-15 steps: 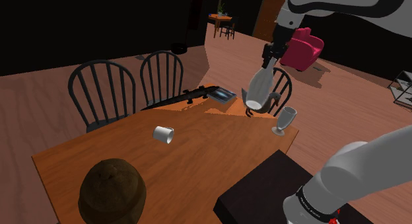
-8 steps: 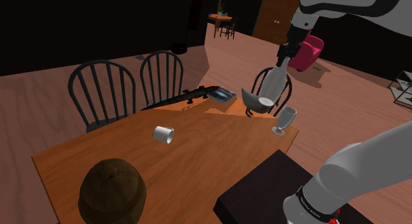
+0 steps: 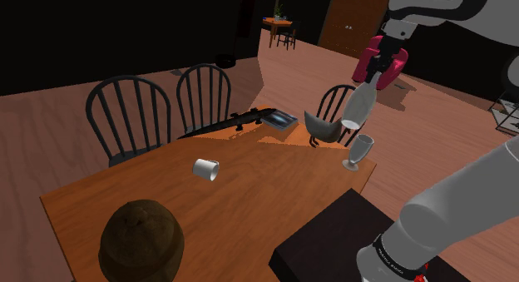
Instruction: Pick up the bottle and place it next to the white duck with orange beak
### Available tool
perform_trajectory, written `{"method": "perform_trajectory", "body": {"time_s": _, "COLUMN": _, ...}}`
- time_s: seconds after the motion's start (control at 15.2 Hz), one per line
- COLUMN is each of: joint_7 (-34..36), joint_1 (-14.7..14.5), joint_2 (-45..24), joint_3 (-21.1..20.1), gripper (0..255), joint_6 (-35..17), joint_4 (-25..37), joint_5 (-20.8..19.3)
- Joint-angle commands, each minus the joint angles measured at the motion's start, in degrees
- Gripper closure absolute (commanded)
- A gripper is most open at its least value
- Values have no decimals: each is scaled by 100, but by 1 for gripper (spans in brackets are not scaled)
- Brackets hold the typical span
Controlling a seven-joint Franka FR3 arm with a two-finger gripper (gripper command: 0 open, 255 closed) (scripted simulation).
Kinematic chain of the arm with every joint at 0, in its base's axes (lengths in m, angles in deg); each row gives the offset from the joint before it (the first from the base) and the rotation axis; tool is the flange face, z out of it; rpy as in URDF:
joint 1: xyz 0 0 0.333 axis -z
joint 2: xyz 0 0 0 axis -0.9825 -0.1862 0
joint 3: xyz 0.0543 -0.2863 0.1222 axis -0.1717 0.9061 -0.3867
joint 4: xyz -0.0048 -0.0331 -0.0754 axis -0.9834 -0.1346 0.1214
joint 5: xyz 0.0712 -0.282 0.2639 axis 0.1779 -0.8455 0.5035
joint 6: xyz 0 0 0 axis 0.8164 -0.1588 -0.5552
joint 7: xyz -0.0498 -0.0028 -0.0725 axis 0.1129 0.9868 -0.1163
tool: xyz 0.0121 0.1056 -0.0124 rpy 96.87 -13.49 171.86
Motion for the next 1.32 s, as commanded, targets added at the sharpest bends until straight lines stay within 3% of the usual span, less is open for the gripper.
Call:
{"method": "perform_trajectory", "body": {"time_s": 0.0, "joint_7": -312, "joint_1": 92, "joint_2": -235, "joint_3": 193, "gripper": 255, "joint_6": 48, "joint_4": 276, "joint_5": 74}}
{"method": "perform_trajectory", "body": {"time_s": 0.59, "joint_7": -1815, "joint_1": 797, "joint_2": -1779, "joint_3": 1003, "gripper": 255, "joint_6": 384, "joint_4": 1933, "joint_5": 851}}
{"method": "perform_trajectory", "body": {"time_s": 1.25, "joint_7": -1774, "joint_1": 722, "joint_2": -1569, "joint_3": 956, "gripper": 255, "joint_6": -457, "joint_4": 916, "joint_5": 737}}
